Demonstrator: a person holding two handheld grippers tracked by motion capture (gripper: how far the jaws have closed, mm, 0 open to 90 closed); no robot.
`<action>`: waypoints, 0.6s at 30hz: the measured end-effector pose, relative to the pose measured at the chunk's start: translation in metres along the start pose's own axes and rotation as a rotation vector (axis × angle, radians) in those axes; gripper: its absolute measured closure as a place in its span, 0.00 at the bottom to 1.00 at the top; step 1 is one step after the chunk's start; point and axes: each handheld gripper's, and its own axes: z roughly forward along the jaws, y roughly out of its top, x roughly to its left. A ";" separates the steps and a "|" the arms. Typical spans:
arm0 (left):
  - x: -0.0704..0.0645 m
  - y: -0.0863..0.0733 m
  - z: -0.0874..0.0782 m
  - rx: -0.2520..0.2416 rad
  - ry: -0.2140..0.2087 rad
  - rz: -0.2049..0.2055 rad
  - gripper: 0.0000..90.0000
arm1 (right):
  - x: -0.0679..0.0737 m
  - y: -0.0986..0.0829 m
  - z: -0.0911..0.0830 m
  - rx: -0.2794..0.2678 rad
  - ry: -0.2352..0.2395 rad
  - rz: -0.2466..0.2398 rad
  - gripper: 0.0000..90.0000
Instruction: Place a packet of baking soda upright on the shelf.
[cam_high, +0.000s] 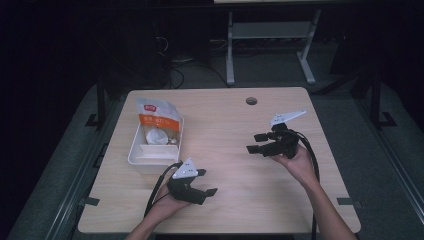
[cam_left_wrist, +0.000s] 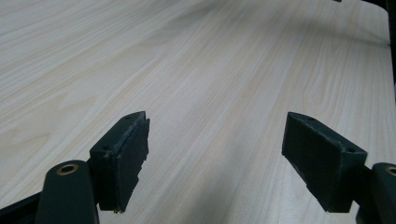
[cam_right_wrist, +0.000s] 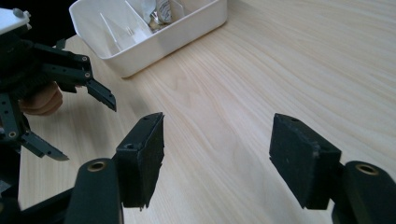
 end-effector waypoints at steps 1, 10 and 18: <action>0.000 0.000 0.000 -0.001 0.000 0.000 0.25 | 0.000 -0.002 -0.002 -0.001 -0.003 0.002 0.38; 0.000 0.000 0.000 0.000 -0.001 -0.003 0.25 | -0.002 -0.016 -0.018 -0.012 -0.017 0.027 0.36; 0.000 0.000 0.001 0.003 0.002 0.000 0.25 | -0.005 -0.035 -0.028 -0.009 -0.028 0.055 0.35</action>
